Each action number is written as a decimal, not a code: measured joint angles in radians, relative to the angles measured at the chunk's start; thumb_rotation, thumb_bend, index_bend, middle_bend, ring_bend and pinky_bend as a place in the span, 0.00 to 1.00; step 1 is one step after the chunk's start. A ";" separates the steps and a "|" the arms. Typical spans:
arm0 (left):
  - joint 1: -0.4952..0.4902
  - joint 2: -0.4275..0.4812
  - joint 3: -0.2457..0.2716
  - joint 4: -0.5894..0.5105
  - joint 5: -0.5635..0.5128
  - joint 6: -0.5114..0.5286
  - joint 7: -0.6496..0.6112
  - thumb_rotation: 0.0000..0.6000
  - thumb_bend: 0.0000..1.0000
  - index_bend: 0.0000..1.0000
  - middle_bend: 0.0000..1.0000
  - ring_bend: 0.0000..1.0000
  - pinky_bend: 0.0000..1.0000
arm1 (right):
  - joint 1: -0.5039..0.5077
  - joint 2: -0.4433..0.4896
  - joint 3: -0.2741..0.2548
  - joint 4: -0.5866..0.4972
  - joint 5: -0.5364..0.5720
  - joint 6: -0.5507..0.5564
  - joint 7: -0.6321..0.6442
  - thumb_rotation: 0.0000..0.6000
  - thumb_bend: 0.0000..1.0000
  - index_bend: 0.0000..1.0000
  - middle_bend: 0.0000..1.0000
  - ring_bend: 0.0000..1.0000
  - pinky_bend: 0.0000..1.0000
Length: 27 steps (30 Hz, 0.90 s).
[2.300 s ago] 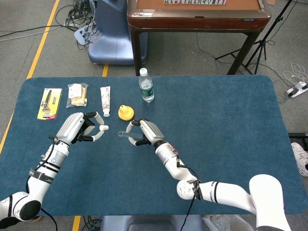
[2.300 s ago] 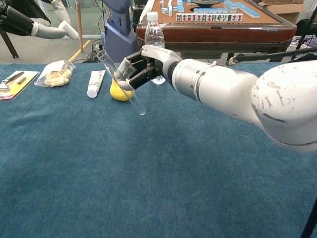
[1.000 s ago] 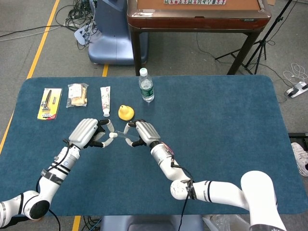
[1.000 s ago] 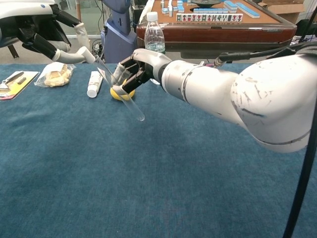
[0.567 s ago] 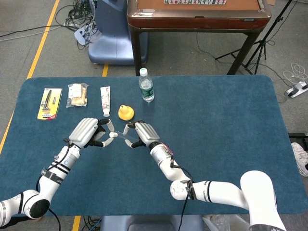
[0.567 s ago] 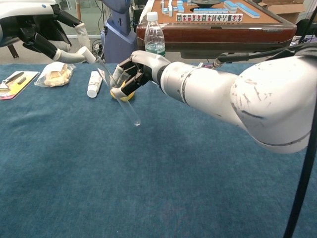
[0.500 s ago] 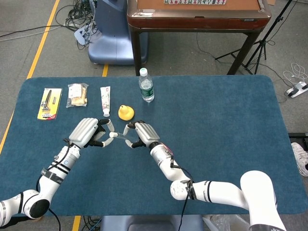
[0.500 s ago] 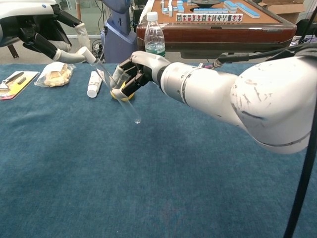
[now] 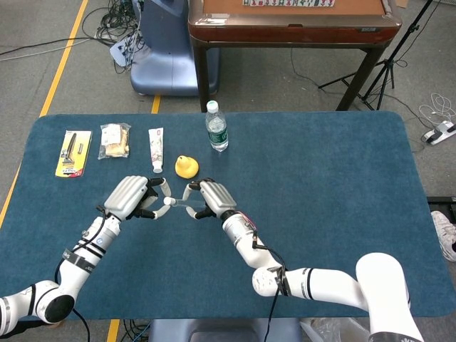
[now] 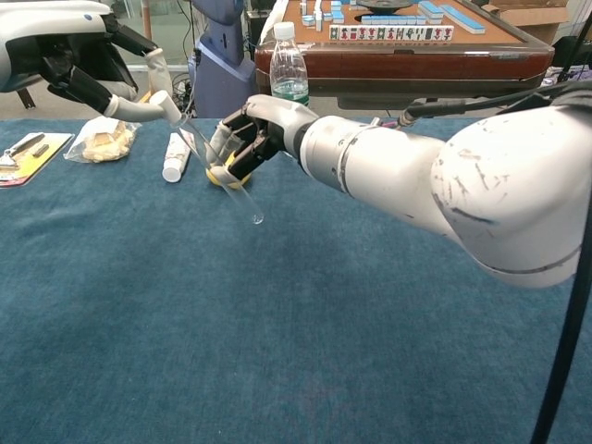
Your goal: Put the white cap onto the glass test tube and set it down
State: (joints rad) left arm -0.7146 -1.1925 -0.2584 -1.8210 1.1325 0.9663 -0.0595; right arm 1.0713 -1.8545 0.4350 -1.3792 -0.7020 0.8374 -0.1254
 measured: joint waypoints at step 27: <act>-0.007 -0.003 -0.006 -0.011 0.001 0.004 -0.003 1.00 0.31 0.63 1.00 1.00 1.00 | 0.005 -0.013 0.004 0.013 -0.001 -0.001 0.005 1.00 0.56 0.69 0.36 0.20 0.14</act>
State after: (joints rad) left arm -0.7219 -1.1954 -0.2643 -1.8320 1.1332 0.9705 -0.0621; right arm 1.0766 -1.8678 0.4388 -1.3663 -0.7028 0.8363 -0.1204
